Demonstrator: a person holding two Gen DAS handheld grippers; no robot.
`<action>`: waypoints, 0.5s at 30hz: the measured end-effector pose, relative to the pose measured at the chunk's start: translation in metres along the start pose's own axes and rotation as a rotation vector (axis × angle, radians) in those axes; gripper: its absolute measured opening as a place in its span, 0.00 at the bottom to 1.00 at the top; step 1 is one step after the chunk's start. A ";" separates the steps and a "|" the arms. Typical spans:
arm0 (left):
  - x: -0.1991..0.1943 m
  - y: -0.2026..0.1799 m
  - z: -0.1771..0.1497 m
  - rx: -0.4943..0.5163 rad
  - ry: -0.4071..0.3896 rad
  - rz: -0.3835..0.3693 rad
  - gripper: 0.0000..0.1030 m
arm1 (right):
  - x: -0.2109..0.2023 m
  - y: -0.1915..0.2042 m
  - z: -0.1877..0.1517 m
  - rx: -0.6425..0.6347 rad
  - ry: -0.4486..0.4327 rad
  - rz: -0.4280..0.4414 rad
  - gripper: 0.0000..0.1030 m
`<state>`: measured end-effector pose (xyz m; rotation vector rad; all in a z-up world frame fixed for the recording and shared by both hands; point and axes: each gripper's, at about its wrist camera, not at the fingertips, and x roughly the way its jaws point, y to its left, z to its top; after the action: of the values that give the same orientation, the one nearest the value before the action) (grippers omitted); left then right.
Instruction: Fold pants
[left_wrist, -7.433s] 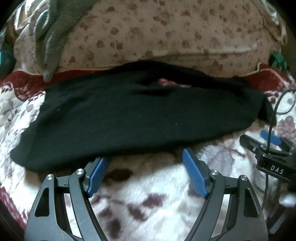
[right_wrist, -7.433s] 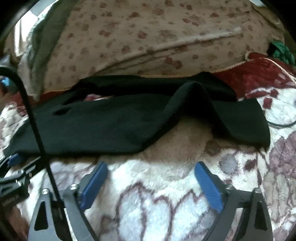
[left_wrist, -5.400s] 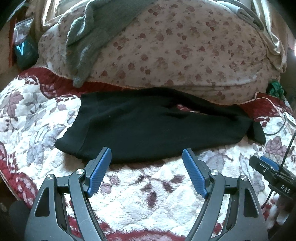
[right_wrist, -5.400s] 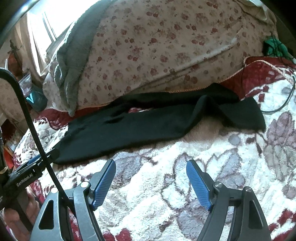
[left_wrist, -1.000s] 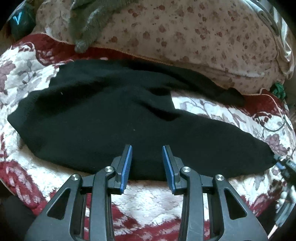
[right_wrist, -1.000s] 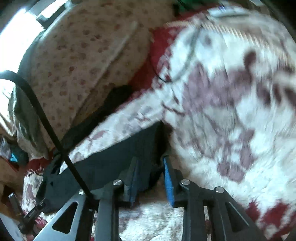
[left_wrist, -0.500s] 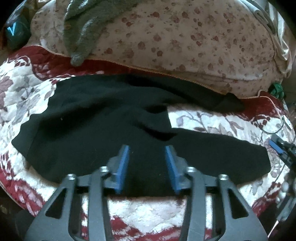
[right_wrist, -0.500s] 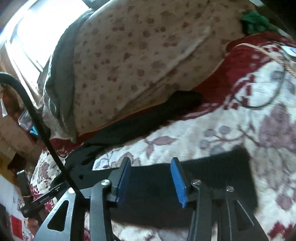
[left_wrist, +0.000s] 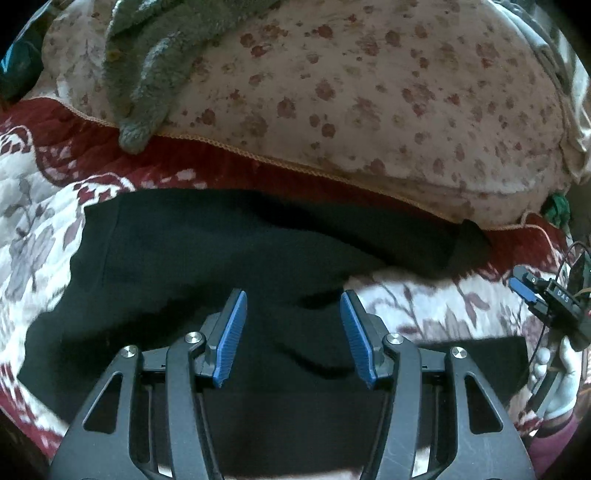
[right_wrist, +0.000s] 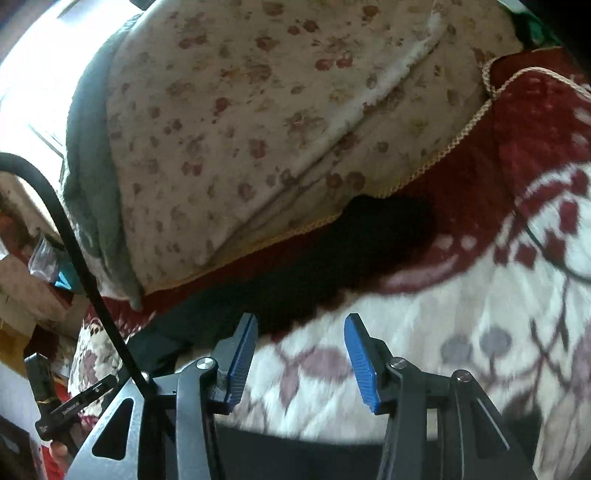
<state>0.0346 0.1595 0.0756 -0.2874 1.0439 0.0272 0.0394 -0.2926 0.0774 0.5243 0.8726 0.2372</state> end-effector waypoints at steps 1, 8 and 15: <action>0.004 0.002 0.005 -0.007 0.007 0.001 0.51 | 0.004 -0.003 0.006 0.006 0.001 -0.008 0.46; 0.038 0.028 0.038 -0.113 0.092 -0.041 0.51 | 0.038 -0.016 0.048 0.006 0.010 -0.052 0.46; 0.066 0.031 0.058 -0.192 0.139 -0.071 0.51 | 0.059 -0.020 0.068 -0.010 0.017 -0.071 0.47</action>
<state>0.1118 0.1957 0.0396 -0.5068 1.1700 0.0439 0.1286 -0.3091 0.0633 0.4817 0.9049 0.1810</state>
